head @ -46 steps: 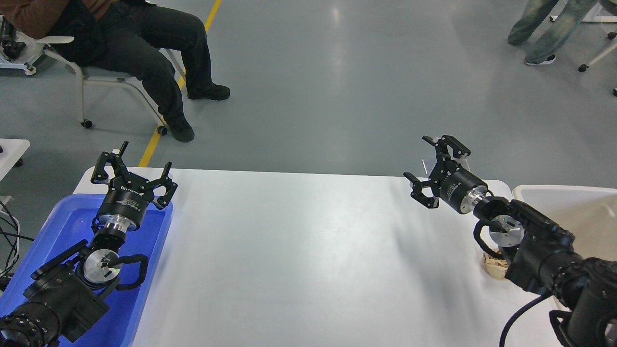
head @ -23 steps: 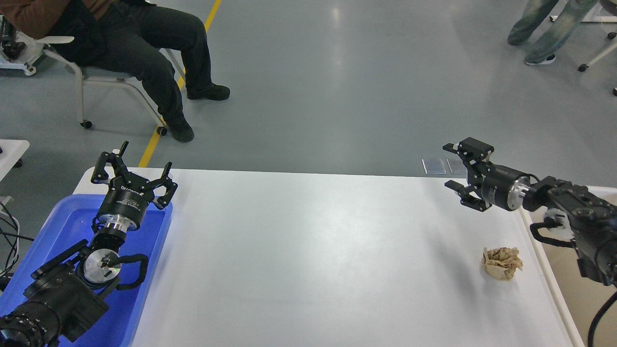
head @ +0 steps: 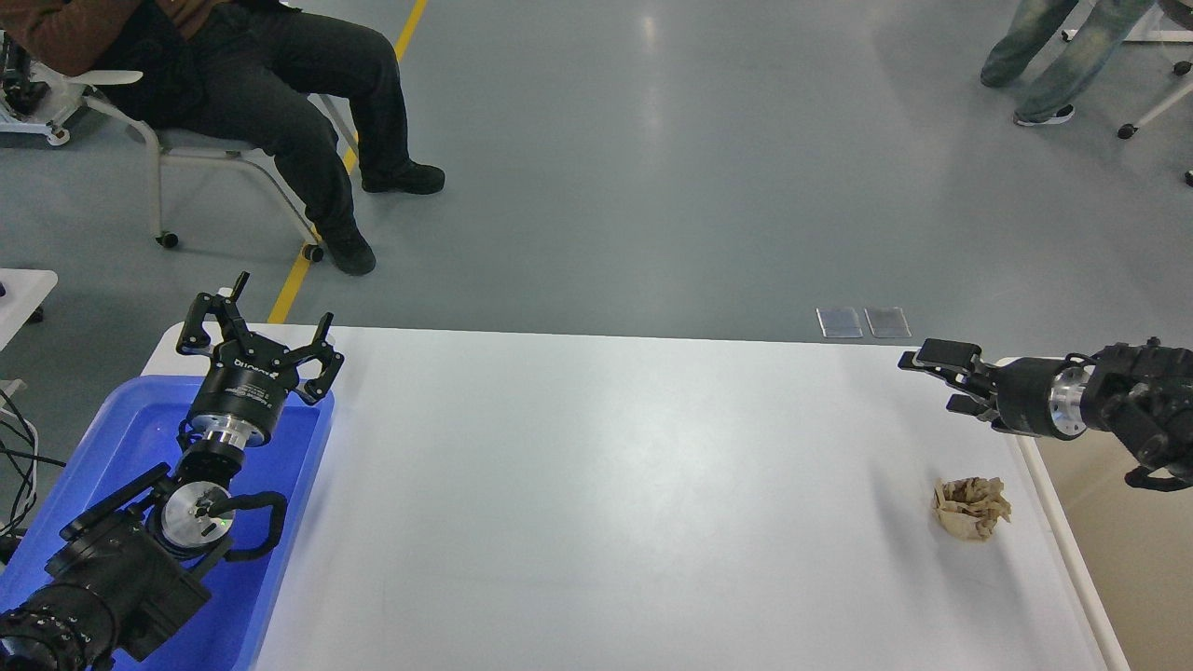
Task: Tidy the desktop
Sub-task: 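Lower the open right gripper over the crumpled beige paper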
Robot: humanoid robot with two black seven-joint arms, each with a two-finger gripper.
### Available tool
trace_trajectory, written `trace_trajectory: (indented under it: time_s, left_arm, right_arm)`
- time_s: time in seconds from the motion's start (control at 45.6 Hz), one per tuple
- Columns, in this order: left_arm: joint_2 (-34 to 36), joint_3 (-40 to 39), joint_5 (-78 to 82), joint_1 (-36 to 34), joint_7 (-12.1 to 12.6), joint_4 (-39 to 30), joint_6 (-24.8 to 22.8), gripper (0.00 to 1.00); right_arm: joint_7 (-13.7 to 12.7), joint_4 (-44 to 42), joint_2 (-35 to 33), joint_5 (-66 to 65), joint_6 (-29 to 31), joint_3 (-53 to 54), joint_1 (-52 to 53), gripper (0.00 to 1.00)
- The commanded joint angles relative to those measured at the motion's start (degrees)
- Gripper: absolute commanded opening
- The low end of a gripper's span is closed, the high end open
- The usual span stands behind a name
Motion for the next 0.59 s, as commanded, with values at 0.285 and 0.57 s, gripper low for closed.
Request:
trace_trajectory:
  time_s: [0.285,0.57]
  left_arm:
    - [-0.06,0.0,0.03,0.01,0.0,-0.01,0.01,1.0]
    - [-0.06,0.0,-0.06,0.01,0.0,-0.01,0.01,1.0]
  right_arm:
    - [3.69,28.15,-12.83,-14.33,-18.43,-6.21,2.68,1.0]
    - [3.6,27.27,-12.39,-20.85,-27.06,-6.56,0.83,1.0]
